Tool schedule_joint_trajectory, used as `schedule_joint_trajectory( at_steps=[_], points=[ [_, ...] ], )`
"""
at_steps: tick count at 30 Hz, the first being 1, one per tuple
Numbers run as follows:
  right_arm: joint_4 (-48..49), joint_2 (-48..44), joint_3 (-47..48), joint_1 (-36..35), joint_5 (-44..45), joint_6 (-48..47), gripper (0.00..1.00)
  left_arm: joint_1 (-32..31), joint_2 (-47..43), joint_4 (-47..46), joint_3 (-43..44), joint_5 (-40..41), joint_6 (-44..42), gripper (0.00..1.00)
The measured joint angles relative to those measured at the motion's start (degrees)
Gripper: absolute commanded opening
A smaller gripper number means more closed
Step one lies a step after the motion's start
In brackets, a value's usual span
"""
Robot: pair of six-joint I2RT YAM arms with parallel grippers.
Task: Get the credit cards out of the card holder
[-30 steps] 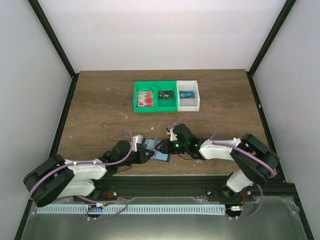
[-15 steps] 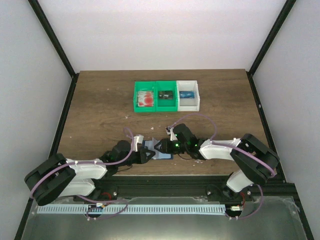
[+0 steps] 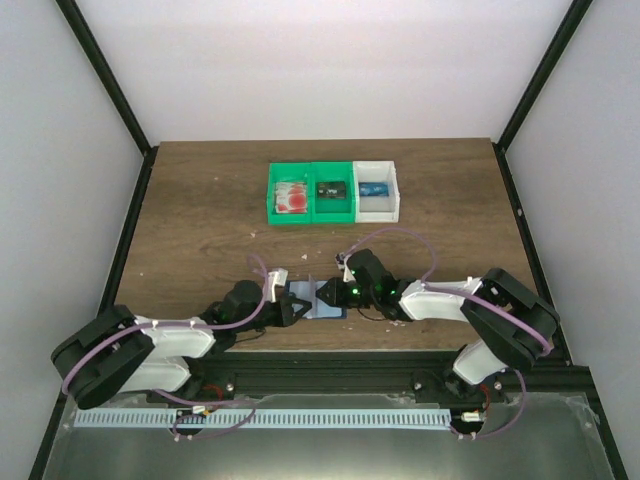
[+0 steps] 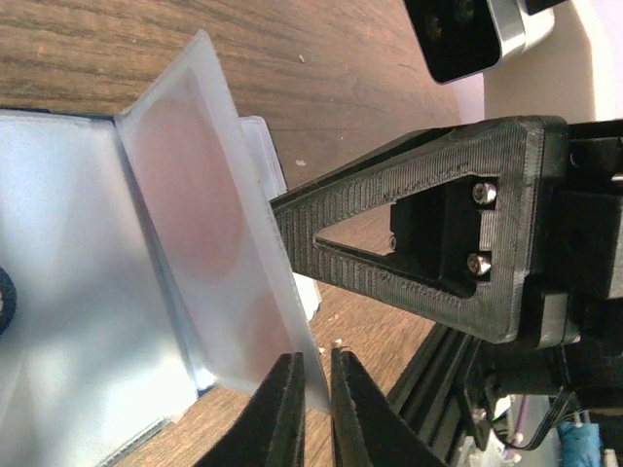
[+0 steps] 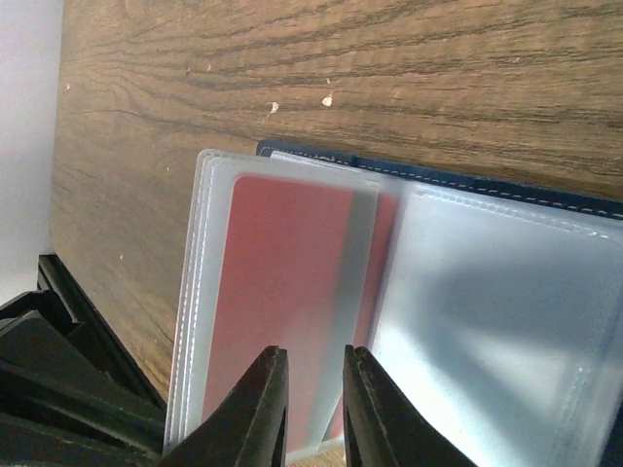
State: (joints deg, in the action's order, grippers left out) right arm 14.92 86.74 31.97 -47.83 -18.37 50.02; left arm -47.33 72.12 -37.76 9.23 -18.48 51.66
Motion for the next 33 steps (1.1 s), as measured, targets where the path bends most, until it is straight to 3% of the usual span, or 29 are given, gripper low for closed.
schedule_joint_trajectory(
  at_steps=[3,10,13,28,33],
  points=[
    [0.1,0.3,0.0,0.0,0.2,0.0,0.18,0.0,0.5,-0.7,0.0,-0.3,0.3,0.0],
    [0.2,1.0,-0.3,0.0,0.2,0.0,0.19,0.0,1.9,-2.2,0.1,-1.1,0.6,0.0],
    [0.2,1.0,-0.3,0.0,0.4,0.0,0.21,0.0,2.1,-2.5,0.1,-1.2,0.7,0.12],
    [-0.2,-3.8,-1.1,0.0,0.2,-0.3,0.41,0.0,3.8,-2.3,1.0,-1.2,0.3,0.11],
    [-0.3,-3.8,-1.0,0.0,-0.9,-0.6,0.43,0.0,4.4,-2.4,1.4,-1.3,0.3,0.11]
  ],
)
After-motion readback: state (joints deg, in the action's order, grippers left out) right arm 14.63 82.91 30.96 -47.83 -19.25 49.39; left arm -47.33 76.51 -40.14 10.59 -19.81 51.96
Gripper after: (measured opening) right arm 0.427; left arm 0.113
